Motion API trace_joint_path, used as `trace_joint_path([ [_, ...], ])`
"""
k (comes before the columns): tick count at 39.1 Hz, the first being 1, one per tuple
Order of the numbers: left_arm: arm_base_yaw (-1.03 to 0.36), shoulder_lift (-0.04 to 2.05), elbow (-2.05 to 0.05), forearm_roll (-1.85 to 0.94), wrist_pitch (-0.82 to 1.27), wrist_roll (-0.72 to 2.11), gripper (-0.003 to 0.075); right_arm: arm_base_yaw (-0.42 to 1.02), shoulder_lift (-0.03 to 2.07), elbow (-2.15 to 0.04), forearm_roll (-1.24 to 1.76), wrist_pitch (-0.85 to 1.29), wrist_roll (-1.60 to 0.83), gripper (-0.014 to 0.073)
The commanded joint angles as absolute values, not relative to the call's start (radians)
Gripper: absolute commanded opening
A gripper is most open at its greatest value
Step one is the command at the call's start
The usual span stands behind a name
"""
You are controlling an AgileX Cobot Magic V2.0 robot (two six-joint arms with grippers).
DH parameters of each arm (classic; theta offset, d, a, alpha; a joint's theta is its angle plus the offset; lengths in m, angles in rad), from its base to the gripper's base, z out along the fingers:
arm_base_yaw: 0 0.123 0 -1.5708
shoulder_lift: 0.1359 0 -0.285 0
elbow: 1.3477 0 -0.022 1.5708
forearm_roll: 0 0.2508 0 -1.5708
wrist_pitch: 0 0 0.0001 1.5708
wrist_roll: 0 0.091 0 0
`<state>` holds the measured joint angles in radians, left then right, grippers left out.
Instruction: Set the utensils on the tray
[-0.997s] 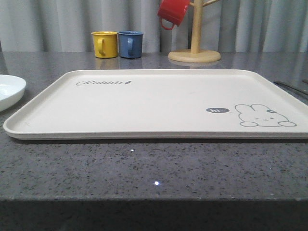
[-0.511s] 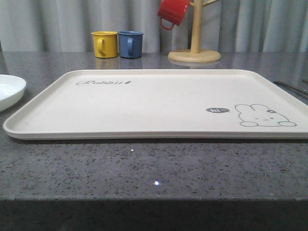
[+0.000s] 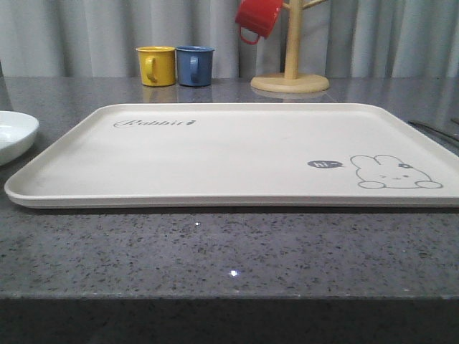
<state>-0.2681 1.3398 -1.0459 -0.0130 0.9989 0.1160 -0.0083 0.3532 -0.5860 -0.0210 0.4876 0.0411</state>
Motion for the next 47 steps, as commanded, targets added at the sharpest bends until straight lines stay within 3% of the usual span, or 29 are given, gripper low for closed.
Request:
trace_joint_path([
  [1,-0.277,1.371,-1.081,-0.020,0.995,0.130,0.0505,-0.015,0.369,-0.620,-0.034,0.408,0.034,0.0642],
  [14,-0.277,1.447,-1.081,0.000,0.983,0.130,0.0295,-0.015,0.369,-0.620,-0.034,0.408,0.034,0.0642],
  [24,-0.277,1.447,-1.081,0.000,0.983,0.138,-0.0015,-0.015,0.369,-0.620,-0.034,0.408,0.034,0.0642],
  [35,-0.294,1.424,-1.240,0.029,1.059,0.156,-0.0018,-0.015,0.369,-0.620,-0.034,0.408,0.034,0.0642],
  [47,-0.495,1.458,-1.534,0.178,1.202,0.119,-0.0018,-0.015,0.369,-0.620,-0.034,0.408,0.034,0.0642],
])
